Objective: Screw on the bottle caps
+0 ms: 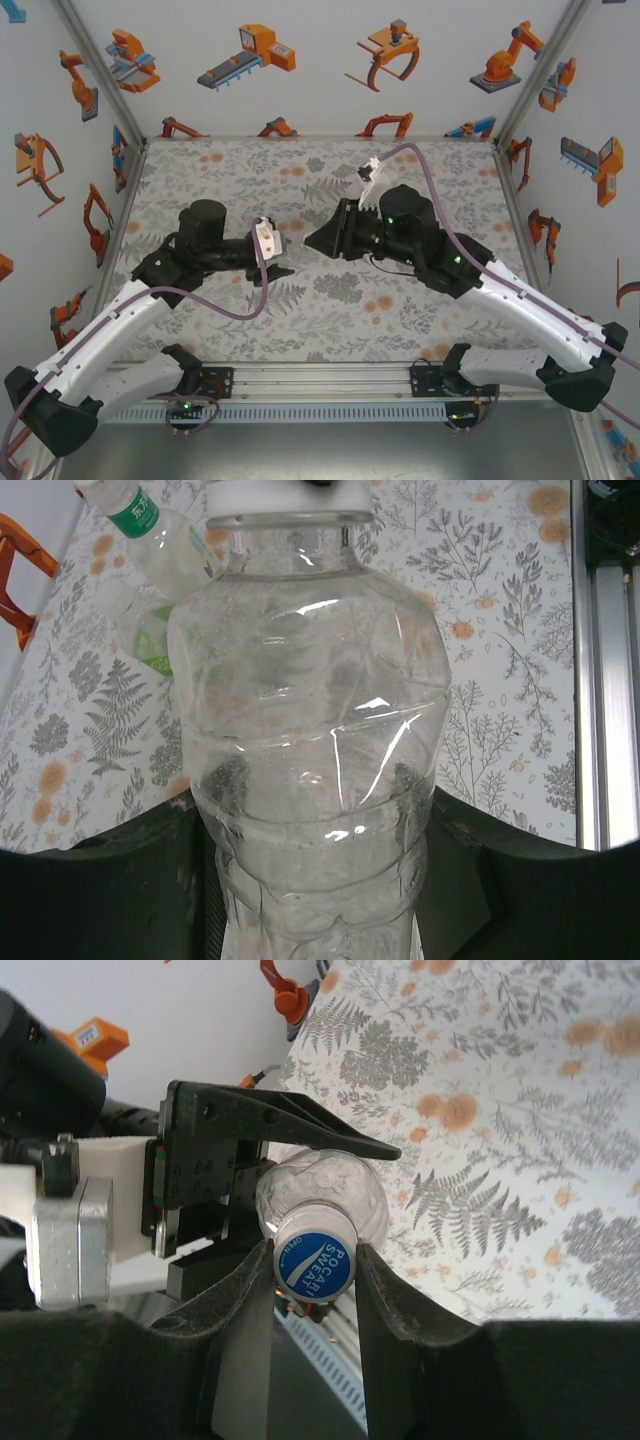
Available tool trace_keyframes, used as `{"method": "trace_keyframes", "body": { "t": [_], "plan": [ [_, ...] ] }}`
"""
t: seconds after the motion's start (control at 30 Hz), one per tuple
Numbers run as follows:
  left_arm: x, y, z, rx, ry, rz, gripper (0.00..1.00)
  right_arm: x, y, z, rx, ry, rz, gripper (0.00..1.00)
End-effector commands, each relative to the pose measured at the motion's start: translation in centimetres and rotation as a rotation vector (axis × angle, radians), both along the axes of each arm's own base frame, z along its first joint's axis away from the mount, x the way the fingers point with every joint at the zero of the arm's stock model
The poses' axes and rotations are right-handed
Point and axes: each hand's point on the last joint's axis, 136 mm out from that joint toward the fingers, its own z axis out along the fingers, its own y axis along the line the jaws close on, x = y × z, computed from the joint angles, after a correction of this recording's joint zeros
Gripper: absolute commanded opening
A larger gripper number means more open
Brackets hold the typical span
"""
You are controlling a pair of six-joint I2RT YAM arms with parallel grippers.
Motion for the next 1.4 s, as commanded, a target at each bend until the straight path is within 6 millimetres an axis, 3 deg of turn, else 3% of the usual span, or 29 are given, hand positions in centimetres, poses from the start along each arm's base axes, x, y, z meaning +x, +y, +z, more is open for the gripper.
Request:
{"method": "trace_keyframes", "body": {
  "t": [0.0, 0.23, 0.4, 0.6, 0.77, 1.03, 1.37],
  "plan": [
    [-0.6, -0.1, 0.1, -0.002, -0.015, -0.037, 0.0, 2.2, -1.7, -0.2, 0.045, 0.107, -0.192, 0.0],
    [-0.6, -0.2, 0.1, -0.002, -0.015, -0.038, 0.0, 1.6, -0.8, 1.5, 0.02, 0.0, -0.096, 0.0],
    [-0.7, -0.1, 0.2, -0.005, -0.016, -0.04, 0.0, 0.3, -0.7, 4.4, 0.023, -0.199, 0.023, 0.36],
    [-1.8, -0.4, 0.4, -0.022, 0.003, -0.099, 0.0, -2.3, -0.6, 6.6, -0.064, -0.524, 0.225, 0.55],
    [-3.1, -0.6, 0.7, -0.042, 0.016, -0.174, 0.0, -4.5, -0.4, 6.7, -0.145, -0.729, 0.384, 0.57],
    [-4.1, -0.6, 0.9, -0.057, 0.023, -0.223, 0.0, -9.9, 0.4, 5.3, -0.189, -1.05, 0.782, 0.58],
    [-4.6, -0.6, 1.0, -0.065, 0.038, -0.255, 0.0, -10.1, 1.3, 4.4, -0.205, -1.075, 0.862, 0.56]
  ]
}}
